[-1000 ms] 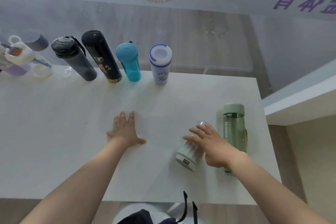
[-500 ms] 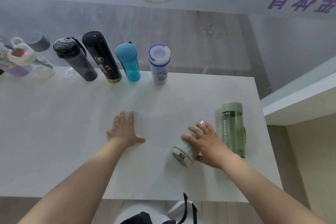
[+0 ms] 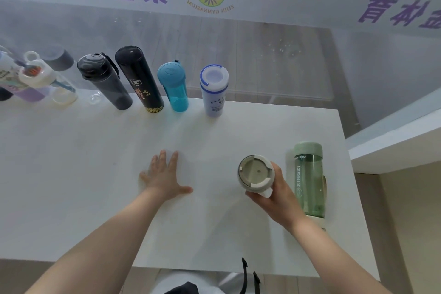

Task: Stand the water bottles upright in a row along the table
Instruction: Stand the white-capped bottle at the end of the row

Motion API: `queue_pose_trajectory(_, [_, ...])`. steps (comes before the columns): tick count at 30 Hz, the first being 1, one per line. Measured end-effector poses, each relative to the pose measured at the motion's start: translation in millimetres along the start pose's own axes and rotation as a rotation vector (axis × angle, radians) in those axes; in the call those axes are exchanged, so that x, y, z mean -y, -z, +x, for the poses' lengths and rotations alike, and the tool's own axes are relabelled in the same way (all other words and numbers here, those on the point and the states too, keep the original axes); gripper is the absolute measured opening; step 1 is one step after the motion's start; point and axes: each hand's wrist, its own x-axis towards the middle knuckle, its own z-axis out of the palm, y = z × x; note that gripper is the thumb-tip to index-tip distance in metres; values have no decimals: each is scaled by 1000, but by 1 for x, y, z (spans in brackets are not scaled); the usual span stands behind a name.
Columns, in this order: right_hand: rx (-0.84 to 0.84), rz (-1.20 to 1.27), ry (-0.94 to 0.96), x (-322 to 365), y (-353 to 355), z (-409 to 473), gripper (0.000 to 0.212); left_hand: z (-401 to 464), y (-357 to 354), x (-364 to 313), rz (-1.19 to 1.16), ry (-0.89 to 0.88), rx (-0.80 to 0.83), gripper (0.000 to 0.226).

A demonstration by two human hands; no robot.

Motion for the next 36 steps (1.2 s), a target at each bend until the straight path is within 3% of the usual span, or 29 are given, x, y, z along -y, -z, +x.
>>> queue_pose_trajectory(6, [-66, 163, -164, -20, -13, -6, 73, 5, -21, 18, 23, -86, -106, 115])
queue_pose_trajectory(15, [-119, 210, -162, -12, -21, 26, 76, 13, -52, 30, -28, -147, -349, 90])
queue_pose_trajectory(22, [-163, 293, -158, 4, -22, 90, 68, 18, -61, 32, -58, -129, -490, 65])
queue_pose_trajectory(32, [-291, 212, -89, 18, -17, 178, 70, 22, -63, 33, -81, -136, -535, 60])
queue_pose_trajectory(36, [-288, 206, -101, 18, -15, 198, 60, 23, -63, 33, -67, -134, -535, 60])
